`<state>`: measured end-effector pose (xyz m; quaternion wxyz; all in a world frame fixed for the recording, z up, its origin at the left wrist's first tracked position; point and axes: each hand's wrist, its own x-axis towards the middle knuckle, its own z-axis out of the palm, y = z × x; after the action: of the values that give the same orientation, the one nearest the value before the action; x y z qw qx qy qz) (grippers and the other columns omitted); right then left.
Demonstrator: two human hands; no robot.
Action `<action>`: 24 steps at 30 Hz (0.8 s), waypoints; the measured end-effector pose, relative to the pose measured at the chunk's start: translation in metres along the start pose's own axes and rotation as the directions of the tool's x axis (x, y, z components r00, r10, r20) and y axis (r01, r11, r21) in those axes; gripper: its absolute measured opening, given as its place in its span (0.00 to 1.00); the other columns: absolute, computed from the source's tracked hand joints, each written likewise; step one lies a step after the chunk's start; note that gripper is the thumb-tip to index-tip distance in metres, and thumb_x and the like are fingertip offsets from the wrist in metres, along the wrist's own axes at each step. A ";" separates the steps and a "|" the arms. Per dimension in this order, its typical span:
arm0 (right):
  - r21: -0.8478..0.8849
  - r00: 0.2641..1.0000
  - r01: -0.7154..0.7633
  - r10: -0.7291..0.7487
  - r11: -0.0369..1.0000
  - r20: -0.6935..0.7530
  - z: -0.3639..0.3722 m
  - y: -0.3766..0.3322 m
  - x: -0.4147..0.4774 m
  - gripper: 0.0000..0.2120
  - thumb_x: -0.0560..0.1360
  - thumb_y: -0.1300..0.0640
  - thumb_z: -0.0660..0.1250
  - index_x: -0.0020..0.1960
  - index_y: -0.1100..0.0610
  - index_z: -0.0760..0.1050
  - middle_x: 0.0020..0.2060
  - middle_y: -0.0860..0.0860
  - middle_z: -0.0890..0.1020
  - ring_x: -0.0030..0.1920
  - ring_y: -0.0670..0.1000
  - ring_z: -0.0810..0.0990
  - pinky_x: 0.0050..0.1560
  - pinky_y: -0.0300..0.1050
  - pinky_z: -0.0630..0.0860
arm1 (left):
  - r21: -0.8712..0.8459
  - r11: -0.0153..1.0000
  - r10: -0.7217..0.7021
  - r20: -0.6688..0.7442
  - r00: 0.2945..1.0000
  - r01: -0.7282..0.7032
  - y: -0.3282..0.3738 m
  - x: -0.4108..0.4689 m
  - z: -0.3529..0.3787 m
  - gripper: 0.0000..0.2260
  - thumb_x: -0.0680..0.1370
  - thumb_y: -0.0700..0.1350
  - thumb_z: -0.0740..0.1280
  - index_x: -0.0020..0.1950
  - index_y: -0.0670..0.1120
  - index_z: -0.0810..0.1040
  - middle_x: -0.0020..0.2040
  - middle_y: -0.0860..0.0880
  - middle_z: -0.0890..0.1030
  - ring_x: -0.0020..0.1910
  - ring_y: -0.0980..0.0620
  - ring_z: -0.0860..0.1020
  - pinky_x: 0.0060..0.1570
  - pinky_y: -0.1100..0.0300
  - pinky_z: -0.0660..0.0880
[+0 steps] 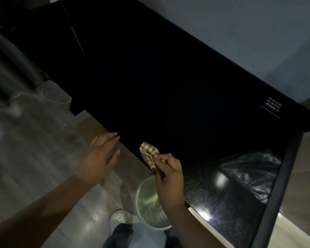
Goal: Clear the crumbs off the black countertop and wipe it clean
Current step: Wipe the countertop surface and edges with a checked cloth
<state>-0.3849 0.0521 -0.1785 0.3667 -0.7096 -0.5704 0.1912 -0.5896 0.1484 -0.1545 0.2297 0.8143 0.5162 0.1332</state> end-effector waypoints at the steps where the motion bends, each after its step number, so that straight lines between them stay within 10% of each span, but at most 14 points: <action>1: 0.013 1.000 -0.005 0.005 1.000 0.013 0.001 -0.005 -0.005 0.19 0.68 0.72 0.70 0.57 0.57 0.81 0.52 0.47 0.78 0.55 0.41 0.70 0.61 0.35 0.69 | 0.003 1.000 -0.001 0.003 1.000 0.001 -0.002 -0.003 -0.003 0.24 0.77 0.53 0.56 0.65 0.40 0.74 0.63 0.44 0.75 0.62 0.45 0.72 0.64 0.58 0.64; 5: 0.111 0.989 -0.116 0.105 0.987 0.100 -0.005 -0.023 -0.018 0.17 0.69 0.71 0.70 0.53 0.56 0.83 0.48 0.42 0.78 0.53 0.40 0.74 0.54 0.31 0.72 | 0.006 1.000 0.013 0.013 1.000 -0.013 -0.006 -0.010 -0.017 0.25 0.77 0.54 0.54 0.66 0.40 0.74 0.63 0.44 0.75 0.63 0.45 0.72 0.64 0.58 0.64; 16: 0.158 0.911 -0.279 0.313 0.947 -0.269 -0.091 -0.018 0.026 0.10 0.72 0.69 0.69 0.51 0.59 0.83 0.46 0.46 0.78 0.48 0.43 0.78 0.47 0.21 0.69 | -0.092 0.991 0.096 0.043 0.994 -0.092 0.040 0.023 -0.027 0.20 0.78 0.50 0.60 0.66 0.41 0.74 0.64 0.45 0.74 0.65 0.44 0.70 0.64 0.49 0.70; 24: 0.214 0.912 -0.272 0.322 0.938 -0.253 -0.131 0.021 0.057 0.08 0.73 0.67 0.70 0.49 0.59 0.83 0.46 0.48 0.79 0.45 0.38 0.77 0.44 0.20 0.67 | -0.032 0.998 0.061 0.025 0.998 -0.060 0.092 0.061 -0.006 0.18 0.78 0.46 0.64 0.67 0.43 0.74 0.65 0.47 0.74 0.64 0.47 0.70 0.64 0.60 0.64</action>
<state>-0.2643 0.0645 -0.0996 0.4720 -0.7735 -0.3779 0.1904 -0.4943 0.1720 -0.1036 0.2452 0.8275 0.4861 0.1374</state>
